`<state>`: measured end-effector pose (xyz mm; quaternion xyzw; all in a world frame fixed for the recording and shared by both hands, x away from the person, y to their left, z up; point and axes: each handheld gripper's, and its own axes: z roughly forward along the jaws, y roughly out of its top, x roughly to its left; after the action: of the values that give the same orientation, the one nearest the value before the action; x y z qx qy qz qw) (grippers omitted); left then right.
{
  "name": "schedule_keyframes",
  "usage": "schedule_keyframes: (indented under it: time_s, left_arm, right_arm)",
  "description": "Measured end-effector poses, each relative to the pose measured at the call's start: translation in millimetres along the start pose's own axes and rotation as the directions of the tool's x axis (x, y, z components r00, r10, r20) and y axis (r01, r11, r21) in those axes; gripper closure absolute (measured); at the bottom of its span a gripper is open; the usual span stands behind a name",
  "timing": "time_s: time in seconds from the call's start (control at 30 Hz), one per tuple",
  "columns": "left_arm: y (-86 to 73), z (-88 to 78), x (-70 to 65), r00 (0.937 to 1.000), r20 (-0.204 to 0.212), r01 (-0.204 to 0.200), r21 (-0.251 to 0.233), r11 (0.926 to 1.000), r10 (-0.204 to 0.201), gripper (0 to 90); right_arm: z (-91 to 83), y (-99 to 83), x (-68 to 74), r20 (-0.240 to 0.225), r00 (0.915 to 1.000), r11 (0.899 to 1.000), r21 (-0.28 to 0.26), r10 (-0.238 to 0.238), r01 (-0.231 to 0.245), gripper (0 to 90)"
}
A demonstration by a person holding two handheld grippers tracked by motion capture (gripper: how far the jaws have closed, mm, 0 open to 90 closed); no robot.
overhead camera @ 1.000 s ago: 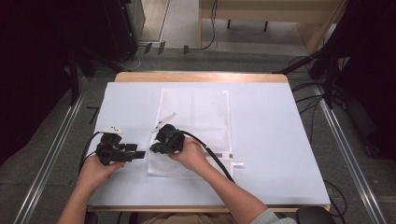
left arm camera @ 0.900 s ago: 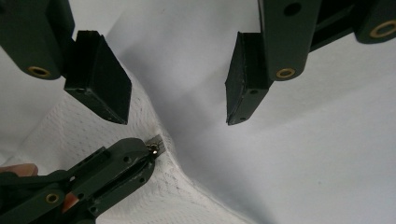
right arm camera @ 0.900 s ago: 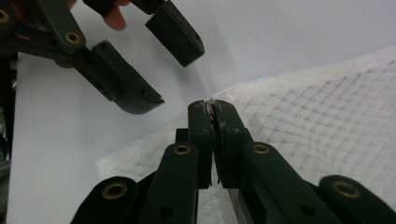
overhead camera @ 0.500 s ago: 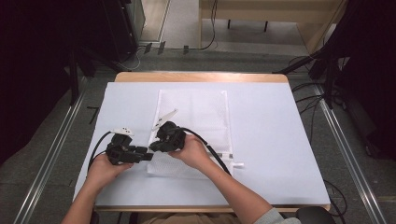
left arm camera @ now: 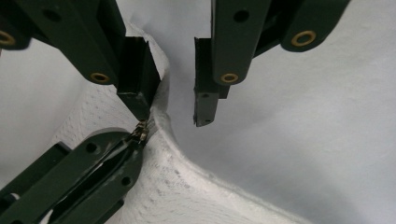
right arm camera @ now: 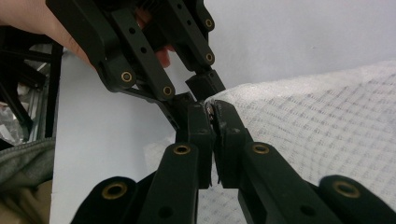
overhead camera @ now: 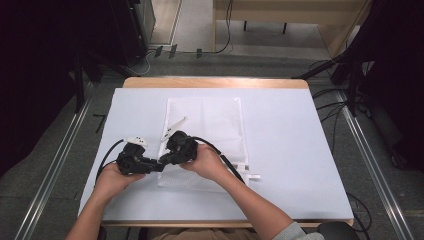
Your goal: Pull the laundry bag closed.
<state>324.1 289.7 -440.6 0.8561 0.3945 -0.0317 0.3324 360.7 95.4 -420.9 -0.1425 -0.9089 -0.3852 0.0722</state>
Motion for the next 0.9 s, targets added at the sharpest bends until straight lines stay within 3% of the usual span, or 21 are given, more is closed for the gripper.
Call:
schedule_keyframes:
  time_s: [0.27,0.4,0.53,0.73,0.9]
  left_arm:
    - [1.0,1.4,-0.8,0.9999,0.016,-0.002,0.035,0.9994,0.002,86.0]
    - [3.6,0.1,-2.7,1.0,0.003,0.004,0.039,0.9992,-0.004,87.4]
    - [5.0,-1.5,-3.2,0.9997,0.017,0.014,0.033,0.9994,-0.015,87.9]
    - [5.0,-3.1,-1.7,0.9994,0.019,0.026,0.038,0.9989,-0.027,88.4]
    - [3.8,-6.0,0.0,0.9983,0.036,0.044,0.03,0.9986,-0.045,88.7]
  right_arm:
    - [3.8,-1.0,1.0,-0.005,0.9999,1.0,0.02,-0.011,0.011,88.4]
    - [5.0,-1.4,0.6,0.006,1.0,1.0,0.019,-0.004,0.004,88.4]
    - [4.2,-2.8,-2.0,0.027,0.9996,1.0,0.009,-0.005,0.005,88.4]
    - [5.3,-6.7,-4.6,0.023,0.9997,1.0,-0.008,0.006,-0.005,88.5]
    - [5.3,-10.1,-4.7,0.039,0.9991,1.0,-0.022,-0.019,0.02,88.5]
